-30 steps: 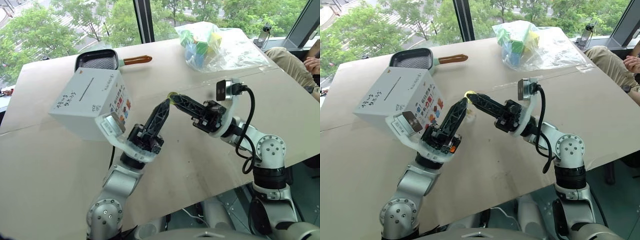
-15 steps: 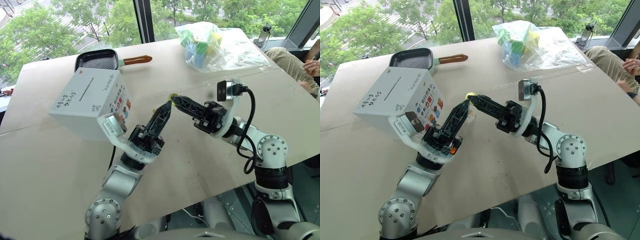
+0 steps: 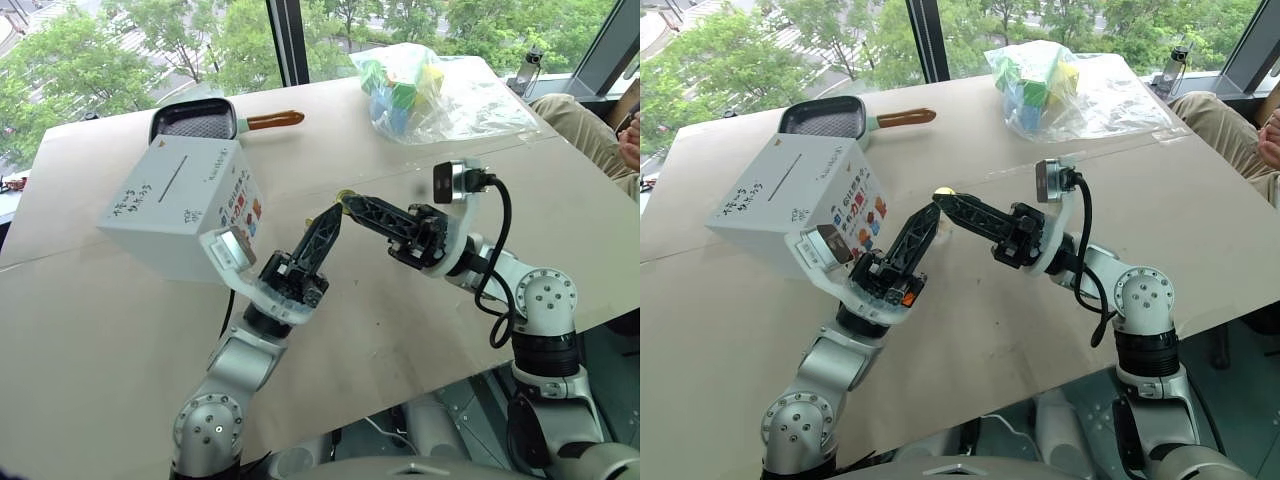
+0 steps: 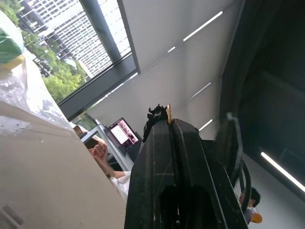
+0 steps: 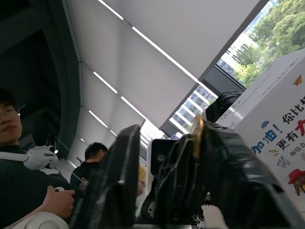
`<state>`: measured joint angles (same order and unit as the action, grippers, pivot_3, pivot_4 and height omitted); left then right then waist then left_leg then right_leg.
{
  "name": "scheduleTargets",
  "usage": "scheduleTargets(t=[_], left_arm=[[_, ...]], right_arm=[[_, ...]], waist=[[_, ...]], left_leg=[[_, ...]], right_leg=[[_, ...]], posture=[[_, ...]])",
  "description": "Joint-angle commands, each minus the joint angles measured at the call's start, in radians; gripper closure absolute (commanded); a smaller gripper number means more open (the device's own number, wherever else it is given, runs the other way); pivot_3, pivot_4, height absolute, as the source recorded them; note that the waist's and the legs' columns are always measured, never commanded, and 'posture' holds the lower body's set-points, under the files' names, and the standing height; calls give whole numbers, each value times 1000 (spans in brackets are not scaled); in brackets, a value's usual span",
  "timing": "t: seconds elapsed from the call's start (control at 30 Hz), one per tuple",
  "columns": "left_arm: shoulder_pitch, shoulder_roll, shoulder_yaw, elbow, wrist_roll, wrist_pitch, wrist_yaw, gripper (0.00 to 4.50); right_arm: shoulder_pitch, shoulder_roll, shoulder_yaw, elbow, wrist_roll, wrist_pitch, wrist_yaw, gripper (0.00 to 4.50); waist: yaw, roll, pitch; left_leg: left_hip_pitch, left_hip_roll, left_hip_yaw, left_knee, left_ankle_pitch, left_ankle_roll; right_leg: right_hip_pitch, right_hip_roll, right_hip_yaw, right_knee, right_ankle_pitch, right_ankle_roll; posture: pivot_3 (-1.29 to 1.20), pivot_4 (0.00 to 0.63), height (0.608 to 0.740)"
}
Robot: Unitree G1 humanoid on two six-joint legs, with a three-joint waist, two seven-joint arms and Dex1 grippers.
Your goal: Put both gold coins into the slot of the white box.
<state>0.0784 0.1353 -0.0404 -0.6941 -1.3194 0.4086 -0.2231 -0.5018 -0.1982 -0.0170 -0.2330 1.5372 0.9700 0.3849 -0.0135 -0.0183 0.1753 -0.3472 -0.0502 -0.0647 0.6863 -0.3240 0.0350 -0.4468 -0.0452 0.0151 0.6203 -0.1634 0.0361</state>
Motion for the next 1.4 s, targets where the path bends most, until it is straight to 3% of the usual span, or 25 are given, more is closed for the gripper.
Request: scheduleTargets(t=[0.03,0.27,0.53,0.7,1.0,1.4], left_arm=[[-7,-4,-11,-13,1,0,-3,4500],[-5,24,13,-28,53,-9,-14,4500],[-90,130,174,-125,-18,-57,72,4500],[-165,185,267,-152,-97,-96,158,4500],[-278,266,358,-116,-66,-138,323,4500],[-143,374,586,-65,-60,-156,347,4500]], right_arm=[[-23,5,8,-54,35,6,10,2209],[-19,-32,-11,-35,-74,-28,47,2209],[-69,-112,-85,69,-193,-83,147,2209],[-106,-109,-101,113,-232,-91,176,2209],[-188,-74,-115,151,-314,-142,169,2209],[-265,-42,-119,166,-391,-162,167,2209]], waist=[[0,0,0],[0,0,0],[2,0,0],[1,0,0],[3,0,0],[1,1,1]], left_leg=[[0,0,0,0,0,0],[0,0,0,0,0,0],[-1,0,0,0,0,0],[-1,1,0,-1,2,-4],[-2,0,-1,-2,2,-4],[-3,0,-1,-4,2,-4]], right_leg=[[0,0,0,0,0,0],[0,0,0,-1,0,0],[0,0,0,-2,0,0],[0,-2,0,-3,0,0],[0,-2,-1,-5,0,0],[-2,-3,-1,-6,0,0]], posture=[[0,150,721],[0,150,721],[0,150,721],[0,150,721],[0,150,721],[0,150,721]])
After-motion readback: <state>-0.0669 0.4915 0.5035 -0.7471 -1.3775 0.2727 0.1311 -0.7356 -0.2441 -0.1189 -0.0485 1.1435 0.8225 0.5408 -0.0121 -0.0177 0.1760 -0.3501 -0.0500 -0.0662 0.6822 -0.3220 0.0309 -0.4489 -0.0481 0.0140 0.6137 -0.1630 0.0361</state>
